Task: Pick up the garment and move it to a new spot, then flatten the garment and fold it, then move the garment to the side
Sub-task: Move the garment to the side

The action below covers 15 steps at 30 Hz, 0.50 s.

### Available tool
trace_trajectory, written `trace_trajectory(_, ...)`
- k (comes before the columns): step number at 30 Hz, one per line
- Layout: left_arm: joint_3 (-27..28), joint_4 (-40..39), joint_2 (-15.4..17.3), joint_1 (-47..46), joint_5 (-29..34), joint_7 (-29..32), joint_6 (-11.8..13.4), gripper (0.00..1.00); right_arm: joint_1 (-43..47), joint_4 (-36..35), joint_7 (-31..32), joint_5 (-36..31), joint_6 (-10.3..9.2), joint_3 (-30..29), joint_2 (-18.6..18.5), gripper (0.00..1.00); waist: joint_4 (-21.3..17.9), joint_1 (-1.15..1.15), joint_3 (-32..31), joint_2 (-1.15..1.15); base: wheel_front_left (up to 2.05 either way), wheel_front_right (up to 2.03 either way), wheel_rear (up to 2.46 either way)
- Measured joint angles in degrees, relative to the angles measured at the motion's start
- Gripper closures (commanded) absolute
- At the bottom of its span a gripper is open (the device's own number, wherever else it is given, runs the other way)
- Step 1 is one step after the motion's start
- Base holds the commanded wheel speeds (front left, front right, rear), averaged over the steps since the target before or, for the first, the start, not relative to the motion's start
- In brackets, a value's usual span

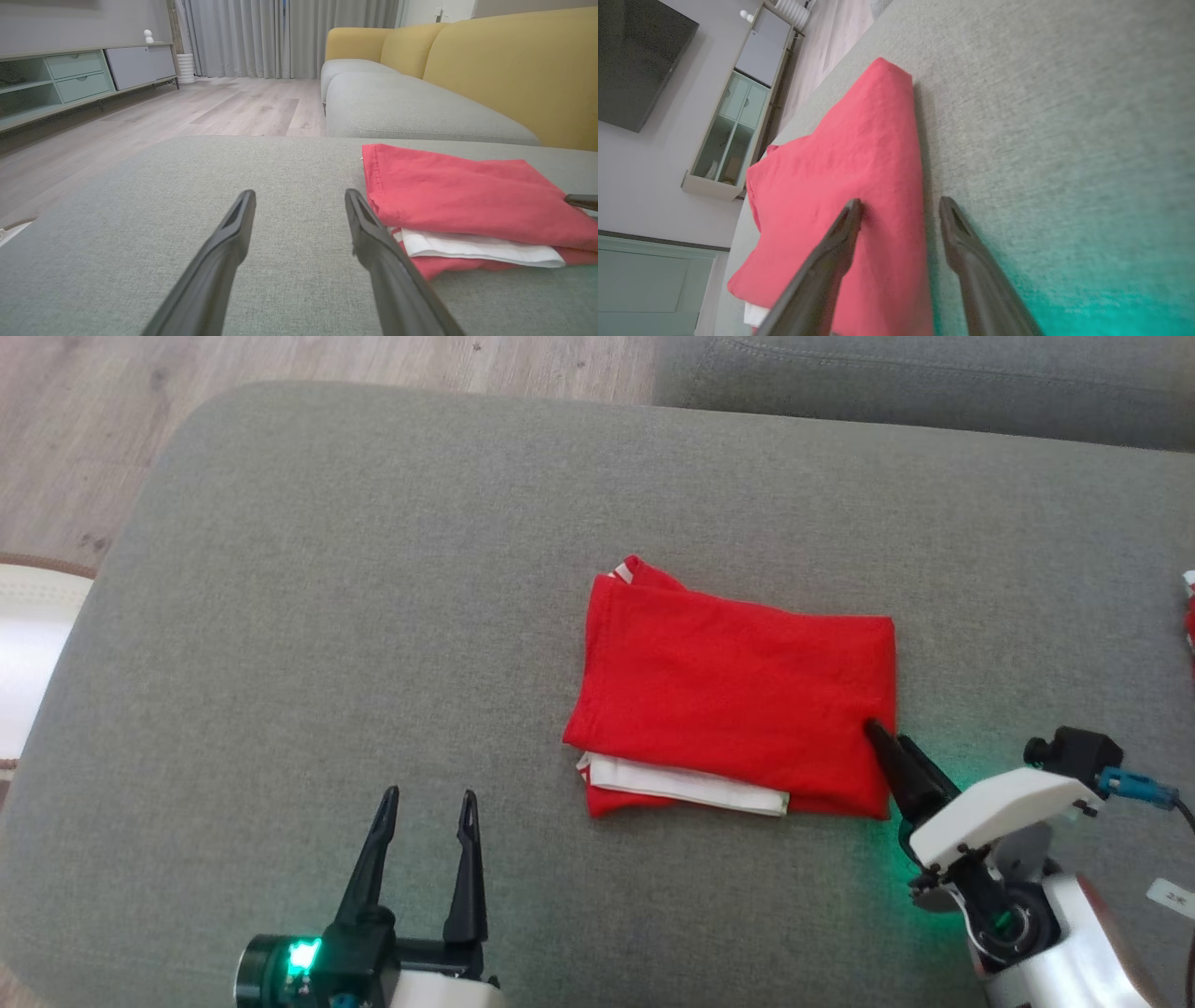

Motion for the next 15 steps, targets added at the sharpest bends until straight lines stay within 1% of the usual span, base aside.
trace_trajectory(1,-0.02,-0.05,0.0,0.02,-0.1,0.0,0.37,0.0,-0.19,-0.14,0.21,0.48,0.0,0.02,0.16,1.0,-0.07,0.0,0.08,0.0,0.0,0.0,0.0)
trace_trajectory(4,-0.02,-0.32,0.0,0.03,-0.1,0.0,0.89,0.0,-0.16,-0.91,0.49,1.7,0.0,0.08,0.48,1.0,-0.58,0.0,0.36,0.0,0.0,0.0,0.0)
trace_trajectory(8,-0.03,-0.62,-0.01,0.02,-0.09,0.0,0.94,0.0,-0.16,-2.26,0.47,1.75,0.0,0.36,0.08,1.0,-1.9,-0.01,0.79,0.0,0.0,0.0,0.0)
trace_trajectory(11,-0.03,-0.66,-0.01,0.0,-0.08,0.0,0.93,0.0,-0.2,-3.83,0.49,1.01,0.0,0.33,-2.03,1.0,-3.41,-0.01,1.24,0.0,0.0,0.0,0.0)
trace_trajectory(14,-0.11,-1.02,-0.01,-0.31,0.27,0.0,0.82,0.0,-0.93,-5.41,1.52,-0.07,0.0,-1.11,-5.49,1.0,-5.38,0.0,1.93,0.0,0.0,0.0,0.0)
trace_trajectory(15,-0.11,-1.02,-0.01,-0.31,0.27,0.0,0.82,0.0,-0.93,-5.41,1.52,-0.07,0.0,-1.11,-5.49,1.0,-5.38,0.0,1.93,0.0,0.0,0.0,0.0)
